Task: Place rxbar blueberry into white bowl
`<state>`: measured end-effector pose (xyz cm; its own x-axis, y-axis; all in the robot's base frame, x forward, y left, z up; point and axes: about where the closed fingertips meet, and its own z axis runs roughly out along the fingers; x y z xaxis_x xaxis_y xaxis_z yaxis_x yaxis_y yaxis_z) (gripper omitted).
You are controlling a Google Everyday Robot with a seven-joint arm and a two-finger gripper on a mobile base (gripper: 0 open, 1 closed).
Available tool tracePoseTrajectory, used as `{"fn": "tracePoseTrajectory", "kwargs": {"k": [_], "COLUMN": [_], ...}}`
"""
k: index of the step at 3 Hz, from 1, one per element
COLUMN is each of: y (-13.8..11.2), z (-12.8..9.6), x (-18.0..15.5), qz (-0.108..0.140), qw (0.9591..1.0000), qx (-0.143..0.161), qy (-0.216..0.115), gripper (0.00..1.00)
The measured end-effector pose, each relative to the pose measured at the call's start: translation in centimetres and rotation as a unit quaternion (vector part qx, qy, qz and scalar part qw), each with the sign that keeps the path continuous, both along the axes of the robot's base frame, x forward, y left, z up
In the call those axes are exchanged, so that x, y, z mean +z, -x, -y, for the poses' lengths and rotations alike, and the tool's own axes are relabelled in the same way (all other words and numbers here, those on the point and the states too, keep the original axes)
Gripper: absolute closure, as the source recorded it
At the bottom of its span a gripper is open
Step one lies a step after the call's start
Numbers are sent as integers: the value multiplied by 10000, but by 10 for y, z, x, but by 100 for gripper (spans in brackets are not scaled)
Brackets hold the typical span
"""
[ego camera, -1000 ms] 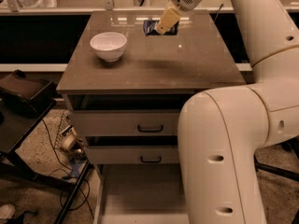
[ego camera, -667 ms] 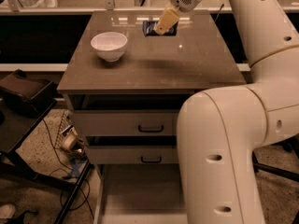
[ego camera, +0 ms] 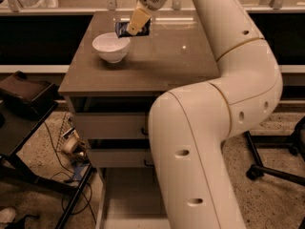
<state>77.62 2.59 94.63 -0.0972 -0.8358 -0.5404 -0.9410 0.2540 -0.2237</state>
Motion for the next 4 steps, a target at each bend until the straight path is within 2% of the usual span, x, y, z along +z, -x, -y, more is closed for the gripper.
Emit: {"fn": "tracePoseTrajectory", "kwargs": {"k": [1, 2, 3, 4], "y": [-7, -15, -20, -22], "z": [-43, -70, -88, -89], "x": [-12, -21, -27, -30], "qz": [-57, -38, -3, -8], "qw": [9999, 9997, 9997, 9997], "qx": [82, 77, 78, 81], "qy": [140, 237, 251, 244], "gripper": [100, 100, 73, 52]}}
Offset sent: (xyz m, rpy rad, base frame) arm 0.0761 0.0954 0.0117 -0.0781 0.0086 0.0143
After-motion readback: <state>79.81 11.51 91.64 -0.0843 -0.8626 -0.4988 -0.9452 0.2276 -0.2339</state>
